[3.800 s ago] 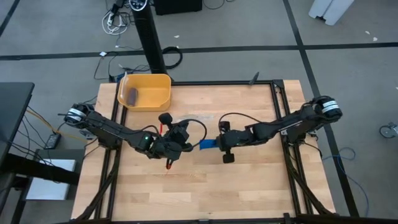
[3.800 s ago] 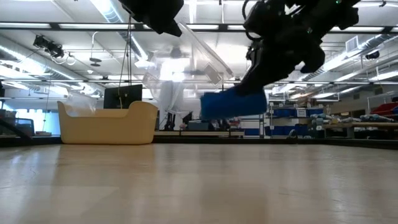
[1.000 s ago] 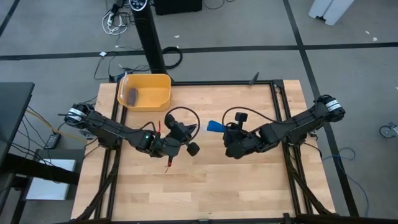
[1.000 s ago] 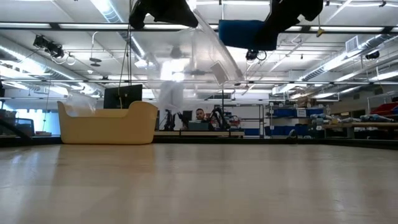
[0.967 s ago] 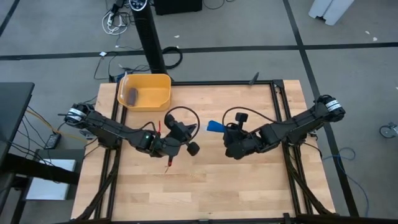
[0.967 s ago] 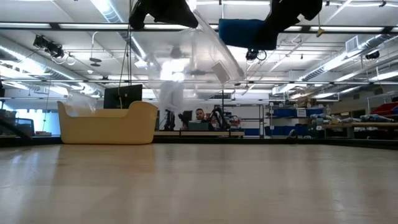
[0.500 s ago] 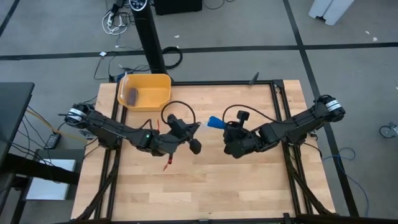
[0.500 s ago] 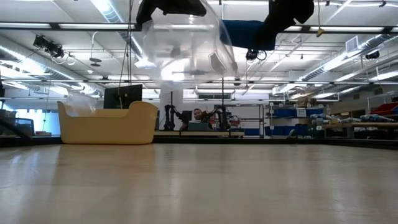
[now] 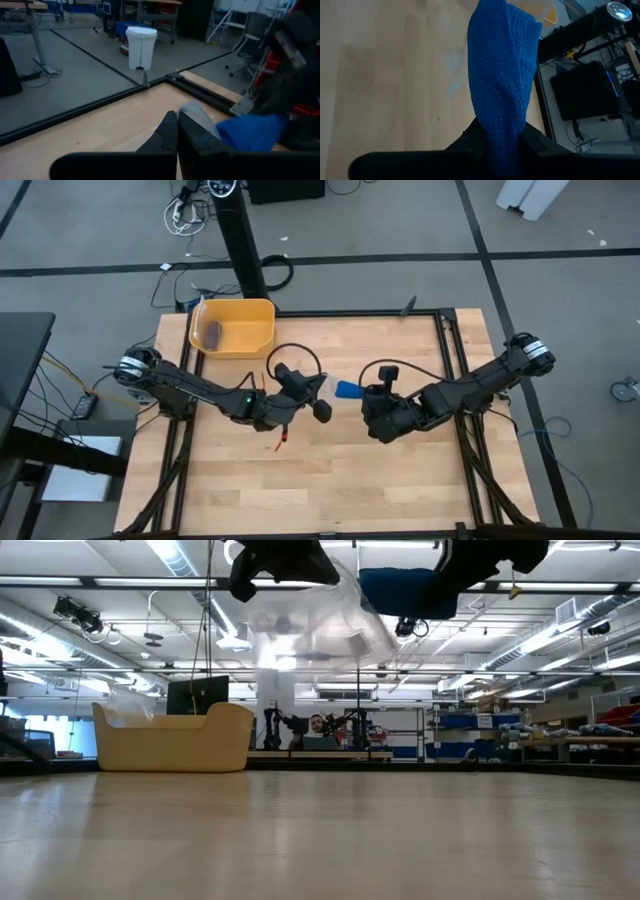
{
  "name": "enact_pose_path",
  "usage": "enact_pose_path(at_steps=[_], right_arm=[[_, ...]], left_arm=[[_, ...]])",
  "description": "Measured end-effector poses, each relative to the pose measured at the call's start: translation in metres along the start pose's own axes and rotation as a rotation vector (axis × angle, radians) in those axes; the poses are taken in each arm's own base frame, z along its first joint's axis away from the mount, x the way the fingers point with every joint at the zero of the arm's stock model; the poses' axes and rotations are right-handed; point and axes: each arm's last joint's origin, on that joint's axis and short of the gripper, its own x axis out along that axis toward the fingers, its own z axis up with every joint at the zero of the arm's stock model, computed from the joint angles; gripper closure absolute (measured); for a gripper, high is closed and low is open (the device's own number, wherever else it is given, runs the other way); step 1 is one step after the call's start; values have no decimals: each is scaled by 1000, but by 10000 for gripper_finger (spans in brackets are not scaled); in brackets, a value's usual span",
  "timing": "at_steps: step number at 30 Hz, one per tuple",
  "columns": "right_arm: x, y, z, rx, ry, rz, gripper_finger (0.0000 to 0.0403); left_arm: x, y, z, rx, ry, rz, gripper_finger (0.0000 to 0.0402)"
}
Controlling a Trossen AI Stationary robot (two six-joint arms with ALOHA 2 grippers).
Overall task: Roll bandage
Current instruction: Put the blue bandage into the transparent zip bag
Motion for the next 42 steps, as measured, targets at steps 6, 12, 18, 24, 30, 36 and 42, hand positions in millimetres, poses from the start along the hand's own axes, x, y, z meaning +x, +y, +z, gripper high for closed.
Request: enact_pose_path(at_steps=[6,12,18,24,30,36,42], right_arm=[[6,-6,0,14,19,-11,358],[20,-20,-1,77,62,-48,358],[29,-30,-4,142,106,-56,358],[27,-33,-6,191,112,-58,358],[26,-31,2,153,51,53,358],[30,-37,7,204,31,58,358],[38,-43,11,202,3,147,357]], left_arm=[[0,-4,3,-27,6,-88,401],[-2,-7,2,-25,33,-157,401],[-4,-8,-1,-3,63,-197,401],[-5,-7,-4,23,82,-183,401],[-5,-8,-4,21,83,-189,401],[-6,-10,-3,32,83,-232,401],[-6,-12,-4,38,87,-265,401]])
